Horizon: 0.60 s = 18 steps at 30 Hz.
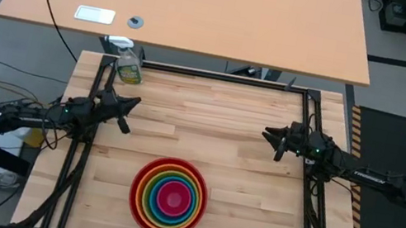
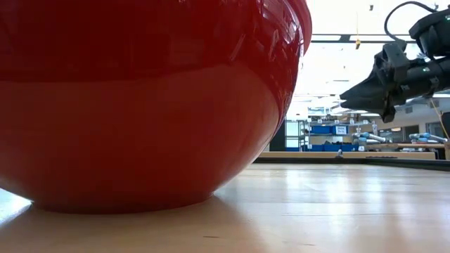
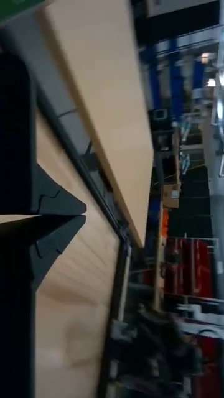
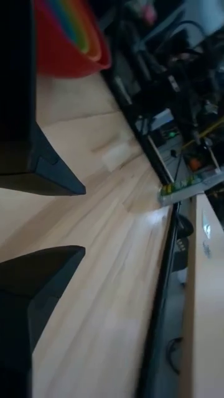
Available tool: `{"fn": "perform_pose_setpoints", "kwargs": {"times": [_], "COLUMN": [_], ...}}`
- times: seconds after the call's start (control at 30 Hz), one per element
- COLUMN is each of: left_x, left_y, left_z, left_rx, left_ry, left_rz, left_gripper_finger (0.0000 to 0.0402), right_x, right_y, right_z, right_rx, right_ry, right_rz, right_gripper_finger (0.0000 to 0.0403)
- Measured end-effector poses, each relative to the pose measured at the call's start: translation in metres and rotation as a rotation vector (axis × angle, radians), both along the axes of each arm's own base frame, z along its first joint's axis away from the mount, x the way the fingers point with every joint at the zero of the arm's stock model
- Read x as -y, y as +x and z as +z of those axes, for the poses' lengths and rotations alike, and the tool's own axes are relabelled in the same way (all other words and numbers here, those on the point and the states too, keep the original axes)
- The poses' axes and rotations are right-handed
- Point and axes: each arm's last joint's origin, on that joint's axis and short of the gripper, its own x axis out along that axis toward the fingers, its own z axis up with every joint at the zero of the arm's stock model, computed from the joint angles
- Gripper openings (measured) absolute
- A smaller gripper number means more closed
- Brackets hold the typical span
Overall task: Nest bowls inside each other
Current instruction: Return to Home Position
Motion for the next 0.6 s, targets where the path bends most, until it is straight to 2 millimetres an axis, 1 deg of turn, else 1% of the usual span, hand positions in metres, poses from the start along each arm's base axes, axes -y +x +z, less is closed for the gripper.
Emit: {"fn": "perform_pose_setpoints", "kwargs": {"times": [0.1,0.6], "left_x": [0.0,0.0], "left_y": [0.0,0.0], "left_z": [0.0,-0.0002], "left_rx": [-0.04,-0.028], "left_ry": [0.058,0.038], "left_rz": [0.003,0.002], "left_gripper_finger": [0.0004,0.0005], "right_x": [-0.0001,-0.0001], "right_y": [0.0,0.0], "right_z": [-0.0001,-0.0001], "right_rx": [-0.016,-0.014], "right_ry": [-0.036,-0.031], "right_rz": [0.01,0.01], "right_gripper_finger": [0.0149,0.0149]}}
